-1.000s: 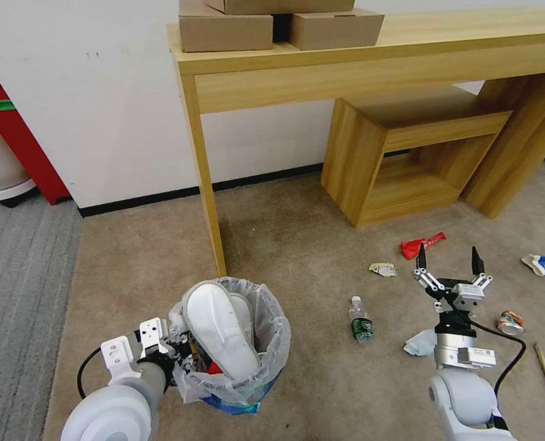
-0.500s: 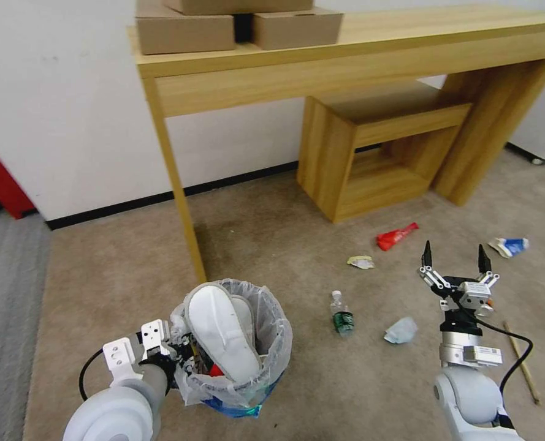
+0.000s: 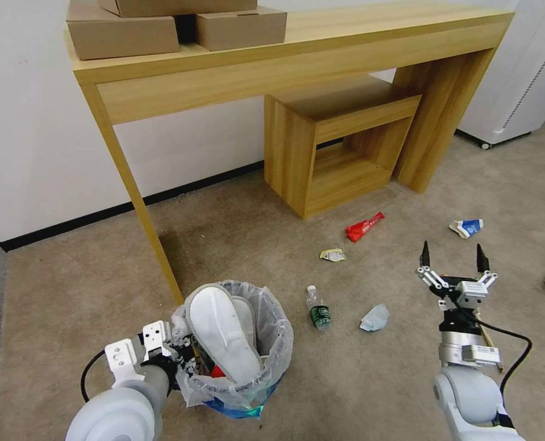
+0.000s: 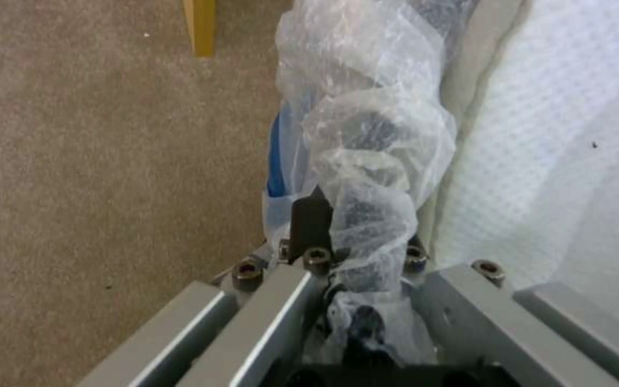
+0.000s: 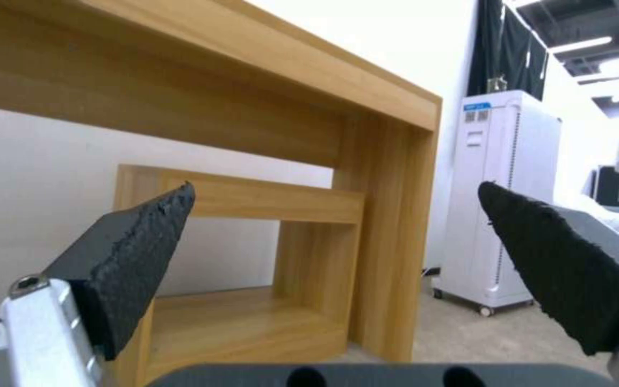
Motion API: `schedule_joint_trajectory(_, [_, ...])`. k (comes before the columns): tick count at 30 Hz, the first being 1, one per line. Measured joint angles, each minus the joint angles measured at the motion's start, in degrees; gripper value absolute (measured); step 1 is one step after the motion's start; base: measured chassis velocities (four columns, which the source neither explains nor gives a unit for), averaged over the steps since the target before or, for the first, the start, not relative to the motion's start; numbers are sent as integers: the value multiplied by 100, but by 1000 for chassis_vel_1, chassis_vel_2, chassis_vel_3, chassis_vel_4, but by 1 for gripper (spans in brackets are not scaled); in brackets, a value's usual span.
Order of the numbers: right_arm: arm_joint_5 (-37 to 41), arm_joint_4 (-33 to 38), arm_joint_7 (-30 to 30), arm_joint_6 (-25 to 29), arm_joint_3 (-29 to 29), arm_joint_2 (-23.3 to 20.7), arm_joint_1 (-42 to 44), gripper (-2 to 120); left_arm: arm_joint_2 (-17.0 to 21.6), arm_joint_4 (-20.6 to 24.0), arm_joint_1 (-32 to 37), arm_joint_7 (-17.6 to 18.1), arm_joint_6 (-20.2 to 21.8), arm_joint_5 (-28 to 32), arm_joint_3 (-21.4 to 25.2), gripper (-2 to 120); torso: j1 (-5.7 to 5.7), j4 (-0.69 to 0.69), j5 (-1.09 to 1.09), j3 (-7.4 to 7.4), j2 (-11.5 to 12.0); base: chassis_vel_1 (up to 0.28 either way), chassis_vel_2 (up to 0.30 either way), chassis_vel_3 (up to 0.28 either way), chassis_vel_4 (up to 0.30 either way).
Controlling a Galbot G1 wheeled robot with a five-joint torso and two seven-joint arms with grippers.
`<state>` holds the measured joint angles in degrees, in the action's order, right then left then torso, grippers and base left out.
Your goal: Pick up the trash bin and place the garbage on the floor into it.
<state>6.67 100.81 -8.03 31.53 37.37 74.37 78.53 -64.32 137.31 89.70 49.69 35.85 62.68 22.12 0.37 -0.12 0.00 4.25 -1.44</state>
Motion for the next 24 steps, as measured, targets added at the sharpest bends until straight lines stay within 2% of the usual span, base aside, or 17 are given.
schedule_joint_trajectory(9, [-19,-103,38,61,-53,12,-52,100,-34,-21,1,-37,9,-103,-61,0,-1,0,0,0,0,-4,4,7,-3])
schedule_joint_trajectory(13, [-13,-106,45,66,-60,4,-64,100,-47,-32,1,-50,10,-155,-92,0,-1,0,1,0,0,-111,92,87,-91])
schedule_joint_trajectory(24, [-32,-96,10,75,-69,-52,-77,100,-107,-43,14,-77,17,-281,-174,0,0,0,0,2,0,-159,182,167,-155])
